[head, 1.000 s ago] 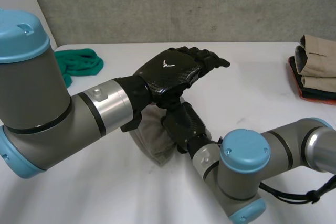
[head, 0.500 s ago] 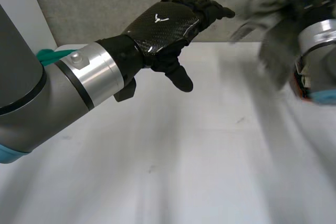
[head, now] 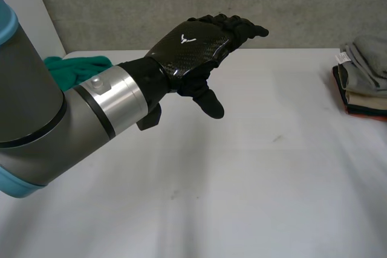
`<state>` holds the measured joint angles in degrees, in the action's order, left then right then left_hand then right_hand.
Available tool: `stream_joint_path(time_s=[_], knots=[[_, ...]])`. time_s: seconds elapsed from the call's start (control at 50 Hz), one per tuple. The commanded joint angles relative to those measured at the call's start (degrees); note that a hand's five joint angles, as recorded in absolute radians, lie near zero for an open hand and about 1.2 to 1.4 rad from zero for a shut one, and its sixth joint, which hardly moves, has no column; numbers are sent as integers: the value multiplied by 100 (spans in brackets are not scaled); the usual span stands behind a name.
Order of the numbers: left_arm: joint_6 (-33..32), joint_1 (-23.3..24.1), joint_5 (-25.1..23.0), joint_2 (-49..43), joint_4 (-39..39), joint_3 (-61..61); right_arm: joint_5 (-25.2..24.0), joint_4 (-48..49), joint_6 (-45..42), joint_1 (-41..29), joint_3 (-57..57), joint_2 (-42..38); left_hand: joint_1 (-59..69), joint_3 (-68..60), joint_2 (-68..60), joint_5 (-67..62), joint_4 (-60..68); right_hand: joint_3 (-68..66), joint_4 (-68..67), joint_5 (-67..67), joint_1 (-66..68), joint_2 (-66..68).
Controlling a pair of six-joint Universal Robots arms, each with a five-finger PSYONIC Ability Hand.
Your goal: Fold the laundry.
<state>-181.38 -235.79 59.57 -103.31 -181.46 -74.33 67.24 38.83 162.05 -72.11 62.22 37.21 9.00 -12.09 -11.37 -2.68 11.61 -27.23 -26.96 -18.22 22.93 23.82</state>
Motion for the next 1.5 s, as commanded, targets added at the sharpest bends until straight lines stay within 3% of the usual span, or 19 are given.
stream_joint_path(time_s=[0.02, 0.14, 0.28, 0.38, 0.52, 0.58, 0.68, 0.7, 0.76, 0.78, 0.86, 0.92, 0.98, 1.08, 1.14, 1.24, 1.5], knots=[[-3, 33, 2, 22, 5, 42, 61, -550, 46, 4, 352, 1145, 100, 209, 137, 268, -161, 1723, 1696, 1822, -1293, -1382], [-3, 130, 2, 74, 5, 24, 88, -1447, 37, 56, 607, 1797, 100, 209, 137, 268, -161, 1723, 1696, 1822, -1293, -1382], [6, 156, 11, 101, 14, -2, 149, -2870, -42, 723, 713, 2597, 100, 209, 137, 268, -161, 1723, 1696, 1822, -1293, -1382], [15, 226, 11, 110, 5, -2, 604, -4065, -155, 1645, 389, 3037, 100, 209, 137, 268, -161, 1723, 1696, 1822, -1293, -1382], [295, 253, 256, 206, -74, 305, 1572, -3823, -701, 1990, -332, 3090, 100, 209, 137, 268, -161, 1723, 1696, 1822, -1293, -1382], [629, 192, 809, 224, -179, 787, 1591, -3085, -640, 1806, -351, 3212, 100, 209, 137, 268, -161, 1723, 1696, 1822, -1293, -1382], [823, 121, 1890, 171, -188, 1535, 1127, -1847, 70, 868, 349, 4186, 100, 209, 137, 268, -161, 1723, 1696, 1822, -1293, -1382], [771, -35, 2222, 163, -136, 1727, 1029, -1678, 186, 735, 518, 4328, 100, 209, 137, 268, -161, 1723, 1696, 1822, -1293, -1382], [569, -527, 2629, 119, -65, 1826, 591, -1056, 589, 174, 1315, 4846, 100, 209, 137, 268, -161, 1723, 1696, 1822, -1293, -1382], [342, -956, 2847, 75, -4, 1826, 475, -914, 661, -12, 1519, 4944, 100, 209, 137, 268, -161, 1723, 1696, 1822, -1293, -1382], [-518, -1739, 3095, -188, 110, 1800, -43, -499, 767, -1154, 2355, 5085, 100, 209, 137, 268, -161, 1723, 1696, 1822, -1293, -1382], [-1317, -2118, 3157, -722, 102, 1773, -211, -638, 645, -2057, 2890, 5042, 100, 209, 137, 268, -161, 1723, 1696, 1822, -1293, -1382], [-1873, -2348, 3105, -1242, 67, 1764, -176, -1050, 382, -2543, 3216, 4937, 100, 209, 137, 268, -161, 1723, 1696, 1822, -1293, -1382], [-2726, -3120, 2982, -2628, -414, 1992, -36, -1790, -208, -2949, 3376, 4260, 100, 209, 137, 268, -161, 1723, 1696, 1822, -1293, -1382], [-2877, -3324, 2771, -3237, -793, 2203, 297, -2185, -550, -3212, 3358, 3857, 100, 209, 137, 268, -161, 1723, 1696, 1822, -1293, -1382], [-2930, -3438, 2034, -4449, -1356, 2852, 869, -2362, -946, -3485, 3446, 3495, 100, 209, 137, 268, -161, 1723, 1696, 1822, -1293, -1382], [-3008, -3702, 1874, -6270, -1489, 4716, 1072, -2020, -1043, -3494, 3771, 3424, 305, 4, -68, 63, 44, 1723, 1696, 1822, -1293, -1382]])
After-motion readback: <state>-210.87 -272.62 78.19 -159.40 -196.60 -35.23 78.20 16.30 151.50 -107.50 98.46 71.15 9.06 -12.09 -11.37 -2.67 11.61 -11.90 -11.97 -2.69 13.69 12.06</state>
